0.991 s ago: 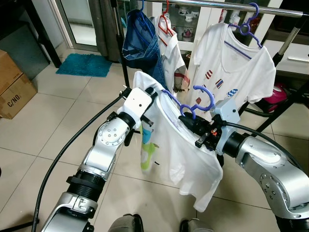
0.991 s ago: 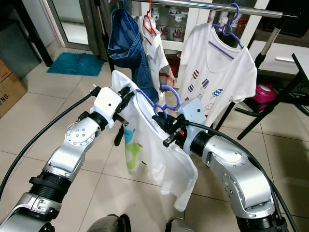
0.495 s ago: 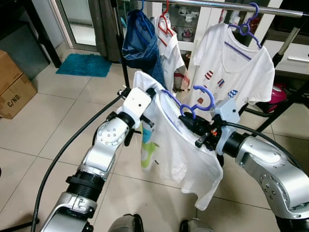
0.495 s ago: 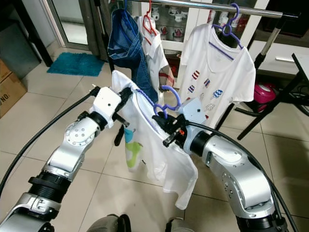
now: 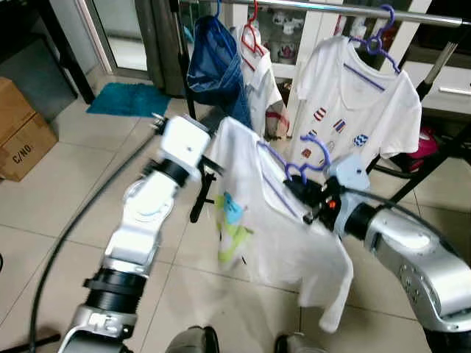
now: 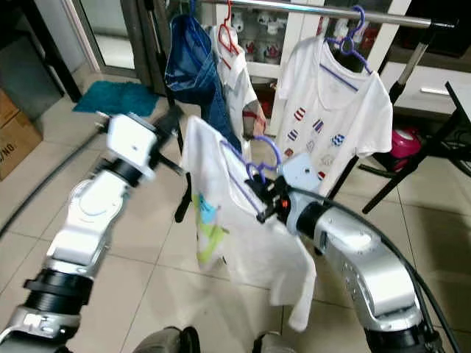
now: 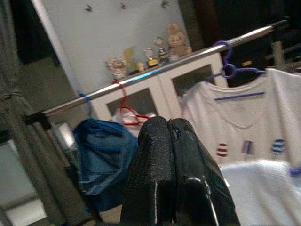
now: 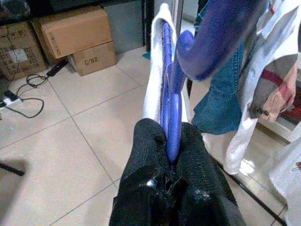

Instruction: Hang hanger

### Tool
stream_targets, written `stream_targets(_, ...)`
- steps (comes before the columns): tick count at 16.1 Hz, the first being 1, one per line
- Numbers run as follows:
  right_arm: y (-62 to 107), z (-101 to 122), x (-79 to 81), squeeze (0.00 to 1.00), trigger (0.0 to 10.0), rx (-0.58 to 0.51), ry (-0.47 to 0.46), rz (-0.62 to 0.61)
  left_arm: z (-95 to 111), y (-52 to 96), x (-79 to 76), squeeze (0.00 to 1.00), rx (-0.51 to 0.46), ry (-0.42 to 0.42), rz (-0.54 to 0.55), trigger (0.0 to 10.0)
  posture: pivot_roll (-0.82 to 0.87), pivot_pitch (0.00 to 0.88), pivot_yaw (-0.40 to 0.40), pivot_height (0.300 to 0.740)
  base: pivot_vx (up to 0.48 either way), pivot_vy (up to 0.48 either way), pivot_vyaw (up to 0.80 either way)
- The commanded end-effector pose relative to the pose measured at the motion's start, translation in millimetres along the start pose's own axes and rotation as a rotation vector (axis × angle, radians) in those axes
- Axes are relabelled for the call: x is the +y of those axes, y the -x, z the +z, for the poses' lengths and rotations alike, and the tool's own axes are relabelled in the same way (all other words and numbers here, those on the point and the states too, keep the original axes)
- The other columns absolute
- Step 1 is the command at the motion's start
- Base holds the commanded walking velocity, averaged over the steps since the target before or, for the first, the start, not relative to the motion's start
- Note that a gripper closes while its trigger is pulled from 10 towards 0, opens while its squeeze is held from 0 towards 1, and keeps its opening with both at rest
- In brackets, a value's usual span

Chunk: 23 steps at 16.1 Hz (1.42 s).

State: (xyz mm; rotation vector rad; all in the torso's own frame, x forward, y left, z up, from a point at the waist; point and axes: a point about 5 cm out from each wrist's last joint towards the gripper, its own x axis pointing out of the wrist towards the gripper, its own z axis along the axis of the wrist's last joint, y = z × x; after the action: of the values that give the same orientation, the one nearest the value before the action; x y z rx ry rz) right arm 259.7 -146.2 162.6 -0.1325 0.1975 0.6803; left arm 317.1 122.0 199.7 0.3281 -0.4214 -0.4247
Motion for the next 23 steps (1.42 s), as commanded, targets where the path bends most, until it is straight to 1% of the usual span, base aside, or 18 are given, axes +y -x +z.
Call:
stream_targets(1, 0.3, 4, 1.8, 0.00, 0.0, -0.015, 0.011, 0.018, -2, 1.9, 3.5, 0.00, 0.022, -0.002, 0.004, 0.0, -0.17, 0.085, 0.052, 0.740, 0.000, 0.000, 0.00)
stream_targets(2, -0.3, 6, 1.2, 0.00, 0.0, -0.030, 0.000, 0.021, -11, 5.7, -6.8, 0.00, 0.094, 0.053, -0.063, 4.5, -0.17, 0.085, 0.052, 0.740, 0.000, 0.000, 0.00)
stream_targets(3, -1.2, 7, 1.4, 0.00, 0.0, -0.041, -0.008, 0.022, -15, 10.5, -19.8, 0.00, 0.119, 0.109, -0.168, 10.0, -0.16, 0.094, 0.058, 0.740, 0.000, 0.000, 0.00)
stream_targets(4, -1.8, 7, 2.0, 0.00, 0.0, -0.045, -0.011, 0.023, -16, 14.0, -26.6, 0.25, 0.121, 0.096, -0.224, 10.0, -0.16, 0.094, 0.058, 0.740, 0.000, 0.000, 0.00)
stream_targets(5, -3.1, 8, 5.8, 0.00, 0.0, -0.049, -0.012, 0.035, -22, 24.1, -41.9, 1.00, 0.128, 0.092, -0.290, 10.0, -0.17, 0.087, 0.065, 0.740, 0.000, 0.000, 0.00)
stream_targets(7, -3.7, 8, 7.6, 0.00, 0.0, -0.053, -0.010, 0.044, -26, 28.7, -45.1, 1.00, 0.149, 0.084, -0.273, 10.0, -0.17, 0.087, 0.068, 0.740, 0.000, 0.000, 0.00)
stream_targets(9, -4.0, 10, 7.2, 0.00, 0.0, -0.060, -0.007, 0.050, -29, 29.4, -40.1, 1.00, 0.170, 0.051, -0.217, 10.0, -0.17, 0.100, 0.074, 0.740, 0.000, 0.000, 0.00)
stream_targets(11, -5.1, 11, 8.5, 0.00, 0.0, -0.063, -0.006, 0.064, -28, 28.9, -30.3, 1.00, 0.164, 0.026, -0.175, 10.0, -0.17, 0.093, 0.066, 0.740, 0.000, 0.000, 0.00)
stream_targets(12, -5.5, 11, 9.8, 0.00, 0.0, -0.065, -0.007, 0.069, -28, 28.7, -27.4, 1.00, 0.161, 0.029, -0.152, 10.0, -0.16, 0.091, 0.064, 0.740, 0.000, 0.000, 0.00)
stream_targets(13, -6.3, 12, 10.9, 0.00, 0.0, -0.069, -0.007, 0.078, -30, 26.4, -27.1, 1.00, 0.168, 0.052, -0.134, 10.0, -0.16, 0.088, 0.062, 0.740, 0.000, 0.000, 0.00)
stream_targets(14, -6.5, 12, 11.1, 0.00, 0.0, -0.070, -0.007, 0.079, -31, 25.8, -27.6, 1.00, 0.174, 0.062, -0.132, 10.0, -0.16, 0.088, 0.062, 0.740, 0.000, 0.000, 0.00)
stream_targets(15, -6.8, 14, 11.1, 0.00, 0.0, -0.074, -0.004, 0.083, -33, 23.4, -31.9, 1.00, 0.180, 0.080, -0.162, 10.0, -0.16, 0.095, 0.064, 0.740, 0.000, 0.000, 0.00)
stream_targets(16, -7.0, 15, 10.8, 0.00, 0.0, -0.077, -0.002, 0.087, -34, 19.8, -37.4, 0.33, 0.172, 0.088, -0.207, 10.0, -0.16, 0.091, 0.061, 0.740, 0.000, 0.000, 0.00)
stream_targets(17, -7.1, 15, 10.8, 0.00, 0.0, -0.078, -0.001, 0.088, -33, 18.8, -38.6, 0.06, 0.168, 0.085, -0.218, 10.0, -0.16, 0.091, 0.061, 0.740, 0.000, 0.000, 0.00)
stream_targets(18, -7.0, 15, 11.4, 0.00, 0.0, -0.078, -0.001, 0.089, -33, 17.2, -39.8, 0.00, 0.164, 0.088, -0.225, 10.0, -0.17, 0.086, 0.064, 0.740, 0.000, 0.000, 0.00)
stream_targets(19, -6.4, 15, 13.8, 0.00, 0.0, -0.082, 0.001, 0.096, -34, 12.4, -42.7, 0.00, 0.163, 0.100, -0.239, 10.0, -0.17, 0.080, 0.069, 0.740, 0.000, 0.000, 0.00)
stream_targets(21, -6.1, 17, 14.5, 0.00, 0.0, -0.086, 0.005, 0.099, -38, 10.0, -44.2, 0.00, 0.185, 0.100, -0.247, 10.0, -0.18, 0.083, 0.081, 0.740, 0.000, 0.000, 0.00)
stream_targets(23, -4.8, 18, 15.0, 0.00, 0.0, -0.092, 0.010, 0.104, -46, 7.9, -43.2, 0.00, 0.231, 0.063, -0.261, 10.0, -0.18, 0.077, 0.080, 0.740, 0.000, 0.000, 0.00)
